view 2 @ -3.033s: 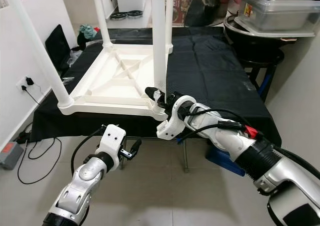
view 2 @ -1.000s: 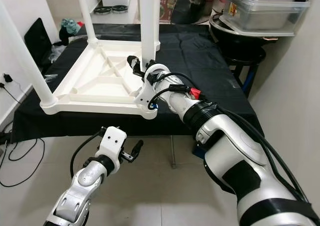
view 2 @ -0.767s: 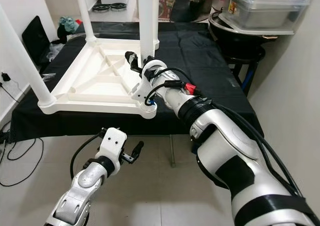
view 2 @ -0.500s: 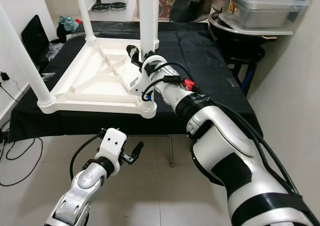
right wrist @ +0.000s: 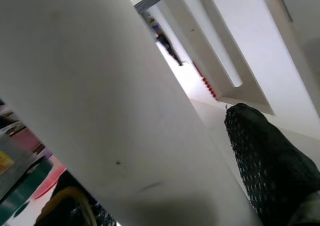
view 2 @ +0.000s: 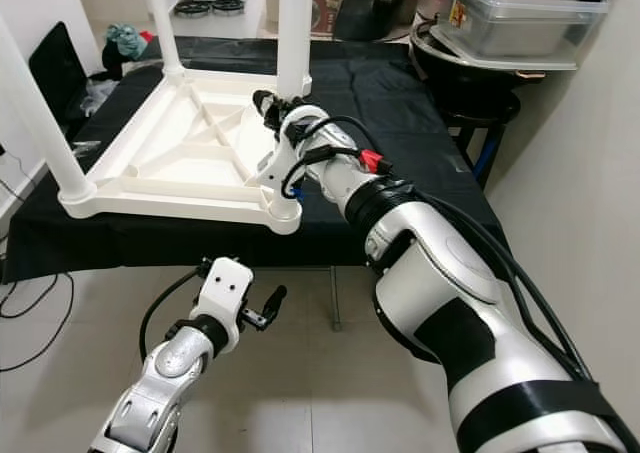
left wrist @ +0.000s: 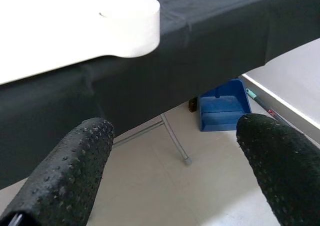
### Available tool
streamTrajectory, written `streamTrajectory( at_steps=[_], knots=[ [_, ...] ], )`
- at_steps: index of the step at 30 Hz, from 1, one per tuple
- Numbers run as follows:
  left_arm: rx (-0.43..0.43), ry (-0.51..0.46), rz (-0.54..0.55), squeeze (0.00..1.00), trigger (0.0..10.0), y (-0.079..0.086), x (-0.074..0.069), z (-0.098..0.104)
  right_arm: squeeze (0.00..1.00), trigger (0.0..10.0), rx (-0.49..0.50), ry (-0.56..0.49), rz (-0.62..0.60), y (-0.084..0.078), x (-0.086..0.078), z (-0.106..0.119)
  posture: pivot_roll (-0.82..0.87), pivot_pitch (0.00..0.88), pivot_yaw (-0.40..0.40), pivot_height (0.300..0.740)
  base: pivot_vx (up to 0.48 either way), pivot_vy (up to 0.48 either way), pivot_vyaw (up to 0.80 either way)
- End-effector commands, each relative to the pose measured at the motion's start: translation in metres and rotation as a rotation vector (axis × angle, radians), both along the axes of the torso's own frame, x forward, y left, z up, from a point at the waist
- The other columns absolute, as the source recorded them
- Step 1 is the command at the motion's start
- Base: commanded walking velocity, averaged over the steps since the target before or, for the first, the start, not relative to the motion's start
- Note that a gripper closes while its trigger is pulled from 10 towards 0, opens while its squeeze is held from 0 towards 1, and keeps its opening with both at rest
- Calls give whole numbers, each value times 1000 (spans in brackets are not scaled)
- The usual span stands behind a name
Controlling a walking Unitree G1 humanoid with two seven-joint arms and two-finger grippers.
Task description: Building children table
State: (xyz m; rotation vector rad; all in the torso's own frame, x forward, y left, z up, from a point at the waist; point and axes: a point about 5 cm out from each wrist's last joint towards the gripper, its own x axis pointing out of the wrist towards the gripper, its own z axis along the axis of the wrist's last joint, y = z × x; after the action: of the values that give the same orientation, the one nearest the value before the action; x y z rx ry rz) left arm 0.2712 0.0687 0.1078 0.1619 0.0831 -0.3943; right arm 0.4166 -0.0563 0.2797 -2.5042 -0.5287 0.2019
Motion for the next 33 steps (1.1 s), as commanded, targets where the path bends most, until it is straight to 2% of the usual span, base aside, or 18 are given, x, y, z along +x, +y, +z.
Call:
streamTrajectory(
  at_steps=[1,4,5,7,8,9,11,12,14,17,18,19,20,22,23,26,28,33],
  knots=[
    [5,7,4,0,10000,1,-2,-1,0,0,220,-47,132,20,-6,28,43,73,-52,740,0,0,0],
    [4,8,5,0,10000,1,-2,-1,0,0,303,-73,238,30,-11,38,45,76,-53,740,0,0,0],
    [2,8,5,0,10000,0,-2,0,0,0,415,-72,320,37,-16,48,42,76,-52,740,0,0,0],
    [2,8,5,0,10000,0,-2,0,0,0,415,-72,320,37,-16,48,42,76,-52,740,0,0,0],
    [3,8,6,0,10000,0,-2,0,0,0,546,-37,328,39,-17,56,45,76,-52,740,0,0,0],
    [3,8,6,0,10000,0,-2,0,0,0,546,-37,328,39,-17,56,45,76,-52,740,0,0,0],
    [2,5,8,0,10000,1,-3,1,0,0,1053,237,276,27,-13,59,50,81,-52,740,0,0,0],
    [2,5,8,0,10000,1,-3,1,0,0,1053,237,276,27,-13,59,50,81,-52,740,0,0,0],
    [4,3,9,0,10000,2,-3,2,0,0,1649,626,289,13,-8,50,61,85,-41,740,0,0,0],
    [4,3,9,0,10000,2,-3,2,0,0,1649,626,289,13,-8,50,61,85,-41,740,0,0,0],
    [5,3,8,0,10000,2,-3,2,0,0,1855,774,325,11,-7,46,60,84,-45,740,0,0,0],
    [5,3,8,0,10000,2,-3,2,0,0,1855,774,325,11,-7,46,60,84,-45,740,0,0,0],
    [10,0,6,0,10000,3,-2,2,0,0,2078,947,281,8,-3,35,64,85,-40,740,0,0,0],
    [10,0,6,0,10000,3,-2,2,0,0,2078,947,281,8,-3,35,64,85,-40,740,0,0,0],
    [15,-3,5,0,10000,3,-2,3,0,0,2205,1014,248,6,-1,26,63,81,-37,740,0,0,0],
    [21,-18,8,0,10000,4,-2,5,0,0,2278,1094,201,12,-2,13,74,90,-41,740,0,0,0],
    [25,-28,19,0,10000,5,-3,8,0,0,2251,1112,111,23,-5,-6,74,94,-35,740,0,0,0],
    [26,-41,20,0,10000,5,-4,10,0,0,2231,1009,25,15,-3,-18,74,91,-40,740,0,0,0]
  ],
)
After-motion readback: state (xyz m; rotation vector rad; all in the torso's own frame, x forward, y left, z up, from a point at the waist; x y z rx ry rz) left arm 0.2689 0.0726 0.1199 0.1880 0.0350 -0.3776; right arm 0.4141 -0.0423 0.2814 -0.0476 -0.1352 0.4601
